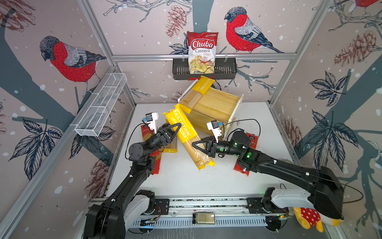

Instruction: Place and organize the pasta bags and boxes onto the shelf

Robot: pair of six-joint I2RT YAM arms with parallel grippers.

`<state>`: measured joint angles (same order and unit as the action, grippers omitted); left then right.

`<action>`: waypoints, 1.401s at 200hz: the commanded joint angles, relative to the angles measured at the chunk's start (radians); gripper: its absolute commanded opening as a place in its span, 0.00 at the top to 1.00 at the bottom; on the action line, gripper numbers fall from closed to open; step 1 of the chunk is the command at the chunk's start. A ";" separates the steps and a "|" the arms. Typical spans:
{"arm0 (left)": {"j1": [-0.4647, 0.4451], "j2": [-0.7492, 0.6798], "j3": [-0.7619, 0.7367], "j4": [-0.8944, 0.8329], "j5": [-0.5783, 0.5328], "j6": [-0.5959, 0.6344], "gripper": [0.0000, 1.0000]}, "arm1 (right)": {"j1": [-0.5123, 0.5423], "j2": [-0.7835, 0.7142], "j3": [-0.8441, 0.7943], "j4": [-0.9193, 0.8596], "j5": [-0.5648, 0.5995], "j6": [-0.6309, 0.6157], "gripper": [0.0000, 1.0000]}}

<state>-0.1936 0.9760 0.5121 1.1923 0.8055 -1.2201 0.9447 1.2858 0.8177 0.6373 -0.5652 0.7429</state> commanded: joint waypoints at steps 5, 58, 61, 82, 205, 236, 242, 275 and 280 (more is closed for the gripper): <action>-0.004 -0.006 0.024 -0.014 0.000 0.073 0.48 | -0.035 0.044 0.015 0.245 -0.065 0.115 1.00; -0.004 0.055 0.051 -0.015 0.008 0.082 0.68 | -0.059 0.107 0.041 0.281 -0.100 0.163 0.97; -0.004 0.059 0.053 -0.010 0.009 0.078 0.69 | -0.062 0.112 0.040 0.284 -0.102 0.168 0.96; -0.003 0.087 0.068 0.007 0.008 0.063 0.76 | -0.069 0.141 0.041 0.307 -0.123 0.203 0.94; -0.003 0.102 0.155 -0.176 -0.030 0.094 1.00 | -0.067 0.154 0.015 0.268 -0.077 0.221 0.68; -0.004 0.108 0.184 -0.235 -0.026 0.104 1.00 | -0.052 0.142 0.027 0.194 -0.064 0.178 0.50; -0.003 0.108 0.193 -0.261 -0.026 0.113 1.00 | -0.048 0.137 0.032 0.162 -0.059 0.161 0.48; -0.003 0.126 0.279 -0.385 0.025 0.145 1.00 | -0.045 0.086 0.091 -0.124 0.040 0.000 0.43; -0.003 0.131 0.287 -0.393 0.034 0.146 1.00 | -0.045 0.076 0.098 -0.153 0.058 -0.018 0.43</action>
<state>-0.1982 1.0992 0.7460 0.8192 0.8227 -1.0985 0.8967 1.3998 0.8780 0.6781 -0.5922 0.8600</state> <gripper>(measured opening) 0.234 0.570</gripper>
